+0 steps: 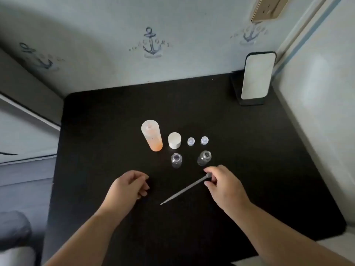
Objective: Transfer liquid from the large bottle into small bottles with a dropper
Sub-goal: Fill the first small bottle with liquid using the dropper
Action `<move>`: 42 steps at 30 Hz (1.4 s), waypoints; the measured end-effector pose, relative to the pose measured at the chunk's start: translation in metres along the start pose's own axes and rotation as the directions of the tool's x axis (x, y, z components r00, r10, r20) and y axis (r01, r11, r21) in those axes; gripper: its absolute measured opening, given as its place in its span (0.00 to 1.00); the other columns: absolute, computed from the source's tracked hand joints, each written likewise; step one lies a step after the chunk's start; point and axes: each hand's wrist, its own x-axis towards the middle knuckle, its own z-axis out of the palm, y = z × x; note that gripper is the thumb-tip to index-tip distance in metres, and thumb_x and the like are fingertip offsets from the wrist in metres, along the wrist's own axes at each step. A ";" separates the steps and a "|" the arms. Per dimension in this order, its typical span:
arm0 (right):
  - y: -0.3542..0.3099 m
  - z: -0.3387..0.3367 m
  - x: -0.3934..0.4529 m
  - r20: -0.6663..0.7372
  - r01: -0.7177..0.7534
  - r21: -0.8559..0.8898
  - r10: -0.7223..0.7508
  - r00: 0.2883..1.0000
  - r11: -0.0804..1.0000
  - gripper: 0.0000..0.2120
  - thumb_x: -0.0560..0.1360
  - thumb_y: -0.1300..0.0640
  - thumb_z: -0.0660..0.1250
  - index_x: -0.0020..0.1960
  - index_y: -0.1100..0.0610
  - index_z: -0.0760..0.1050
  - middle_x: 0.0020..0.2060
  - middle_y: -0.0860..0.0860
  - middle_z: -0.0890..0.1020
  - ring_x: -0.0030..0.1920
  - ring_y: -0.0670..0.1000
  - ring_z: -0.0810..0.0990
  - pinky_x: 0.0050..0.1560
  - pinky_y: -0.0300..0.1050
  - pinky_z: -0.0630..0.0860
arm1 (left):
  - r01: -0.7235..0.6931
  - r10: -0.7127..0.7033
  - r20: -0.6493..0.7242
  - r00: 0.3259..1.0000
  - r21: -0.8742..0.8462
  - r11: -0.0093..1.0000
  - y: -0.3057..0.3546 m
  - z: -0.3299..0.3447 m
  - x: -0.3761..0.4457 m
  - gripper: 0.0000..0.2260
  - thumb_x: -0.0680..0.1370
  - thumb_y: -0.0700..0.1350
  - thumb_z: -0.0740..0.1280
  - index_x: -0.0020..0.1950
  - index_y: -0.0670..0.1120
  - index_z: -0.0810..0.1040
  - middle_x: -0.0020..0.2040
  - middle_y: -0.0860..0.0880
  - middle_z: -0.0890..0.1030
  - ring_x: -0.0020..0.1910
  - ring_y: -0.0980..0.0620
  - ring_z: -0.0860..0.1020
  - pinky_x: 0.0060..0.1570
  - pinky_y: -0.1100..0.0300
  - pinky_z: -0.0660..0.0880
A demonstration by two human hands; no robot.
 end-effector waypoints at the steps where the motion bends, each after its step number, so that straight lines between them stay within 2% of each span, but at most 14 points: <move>1: 0.002 0.003 0.002 -0.023 0.025 -0.020 -0.026 0.999 0.999 0.19 0.73 0.55 0.76 0.63 0.47 0.78 0.42 0.38 0.70 0.41 0.38 0.73 0.41 0.27 0.66 | -0.022 0.022 -0.010 1.000 0.000 1.000 -0.001 0.000 0.005 0.09 0.83 0.40 0.64 0.50 0.49 0.83 0.39 0.52 0.85 0.37 0.53 0.83 0.39 0.58 0.80; 7: 0.010 0.016 0.005 -0.185 0.160 -0.069 -0.170 0.968 0.985 0.13 0.69 0.59 0.80 0.53 0.53 0.84 0.43 0.44 0.74 0.41 0.42 0.74 0.44 0.29 0.66 | -0.164 0.163 -0.071 0.984 -0.017 0.986 0.003 0.000 0.017 0.09 0.83 0.40 0.64 0.50 0.49 0.83 0.40 0.52 0.85 0.39 0.52 0.83 0.44 0.54 0.81; 12: 0.019 0.026 0.004 -0.282 0.223 -0.042 -0.226 0.933 0.974 0.10 0.68 0.60 0.81 0.47 0.53 0.85 0.41 0.46 0.74 0.39 0.45 0.75 0.41 0.31 0.69 | -0.279 0.277 -0.090 0.957 -0.007 0.960 -0.008 0.000 0.025 0.09 0.83 0.41 0.64 0.51 0.51 0.83 0.41 0.52 0.85 0.38 0.53 0.84 0.42 0.55 0.80; 15: 0.022 0.027 0.003 -0.295 0.190 0.018 -0.177 0.939 0.982 0.08 0.70 0.59 0.79 0.45 0.50 0.84 0.41 0.43 0.72 0.41 0.44 0.77 0.41 0.31 0.70 | -0.348 0.344 -0.133 0.930 -0.011 0.937 -0.018 -0.002 0.033 0.09 0.83 0.42 0.64 0.51 0.52 0.83 0.41 0.52 0.85 0.39 0.52 0.84 0.42 0.55 0.79; 17: 0.024 0.027 0.004 -0.314 0.175 0.063 -0.147 0.938 0.982 0.06 0.72 0.57 0.78 0.44 0.47 0.83 0.42 0.42 0.72 0.43 0.42 0.77 0.40 0.29 0.69 | -0.402 0.397 -0.140 0.907 -0.011 0.915 -0.026 -0.002 0.039 0.09 0.82 0.42 0.65 0.51 0.52 0.83 0.41 0.51 0.85 0.39 0.52 0.84 0.41 0.55 0.79; 19: 0.025 0.028 0.005 -0.334 0.180 0.145 -0.123 0.935 0.973 0.05 0.74 0.55 0.75 0.42 0.45 0.82 0.43 0.42 0.72 0.47 0.40 0.74 0.43 0.27 0.68 | -0.451 0.445 -0.141 0.884 -0.009 0.893 -0.031 0.000 0.044 0.09 0.82 0.43 0.65 0.51 0.53 0.83 0.41 0.51 0.85 0.39 0.51 0.84 0.40 0.55 0.79; 23: 0.017 0.030 -0.002 -0.359 0.190 0.244 -0.093 0.929 0.951 0.07 0.76 0.53 0.72 0.40 0.43 0.80 0.43 0.45 0.72 0.45 0.41 0.74 0.42 0.25 0.66 | -0.526 0.527 -0.156 0.836 0.050 0.849 -0.035 0.007 0.052 0.08 0.82 0.43 0.65 0.51 0.55 0.81 0.40 0.55 0.85 0.37 0.54 0.84 0.37 0.58 0.78; 26: 0.007 0.034 -0.013 -0.392 0.193 0.268 -0.076 0.917 0.944 0.09 0.77 0.53 0.72 0.40 0.42 0.79 0.45 0.46 0.74 0.44 0.43 0.76 0.40 0.28 0.68 | -0.540 0.542 -0.156 0.826 0.060 0.839 -0.036 0.010 0.050 0.07 0.82 0.42 0.65 0.52 0.53 0.80 0.38 0.57 0.85 0.34 0.57 0.83 0.36 0.59 0.78; 28: 0.001 0.038 -0.022 -0.406 0.166 0.305 -0.029 0.913 0.938 0.06 0.77 0.52 0.71 0.42 0.44 0.81 0.46 0.45 0.75 0.44 0.43 0.76 0.38 0.32 0.67 | -0.548 0.547 -0.152 0.823 0.041 0.836 -0.038 0.009 0.048 0.07 0.81 0.41 0.65 0.52 0.52 0.80 0.37 0.56 0.85 0.33 0.56 0.83 0.36 0.58 0.79; 32: -0.010 0.049 -0.035 -0.388 0.135 0.450 0.057 0.920 0.882 0.03 0.78 0.50 0.70 0.46 0.46 0.81 0.44 0.45 0.81 0.43 0.45 0.78 0.37 0.37 0.69 | -0.571 0.570 -0.146 0.809 0.036 0.820 -0.039 0.003 0.041 0.06 0.81 0.42 0.65 0.52 0.52 0.79 0.36 0.55 0.84 0.33 0.55 0.84 0.30 0.61 0.79; 37: -0.021 0.059 -0.038 -0.398 0.168 0.563 0.087 0.913 0.809 0.04 0.79 0.50 0.68 0.47 0.46 0.80 0.43 0.43 0.85 0.46 0.45 0.82 0.41 0.39 0.74 | -0.577 0.573 -0.181 0.799 0.040 0.816 -0.035 0.007 0.043 0.06 0.80 0.42 0.67 0.51 0.54 0.79 0.42 0.53 0.84 0.35 0.54 0.84 0.28 0.64 0.79; 39: -0.025 0.058 -0.035 -0.410 0.204 0.600 0.078 0.909 0.773 0.06 0.80 0.52 0.67 0.45 0.45 0.80 0.42 0.41 0.85 0.43 0.44 0.82 0.41 0.38 0.74 | -0.579 0.571 -0.207 0.795 0.021 0.815 -0.031 0.008 0.048 0.06 0.80 0.43 0.68 0.53 0.54 0.78 0.45 0.52 0.84 0.39 0.54 0.84 0.29 0.63 0.78; 42: -0.029 0.056 -0.028 -0.440 0.280 0.680 0.072 0.895 0.677 0.10 0.81 0.53 0.66 0.45 0.41 0.81 0.41 0.43 0.85 0.34 0.43 0.80 0.37 0.37 0.76 | -0.561 0.538 -0.260 0.802 -0.020 0.827 -0.023 0.006 0.057 0.08 0.79 0.45 0.70 0.57 0.53 0.77 0.48 0.51 0.82 0.45 0.53 0.82 0.36 0.59 0.78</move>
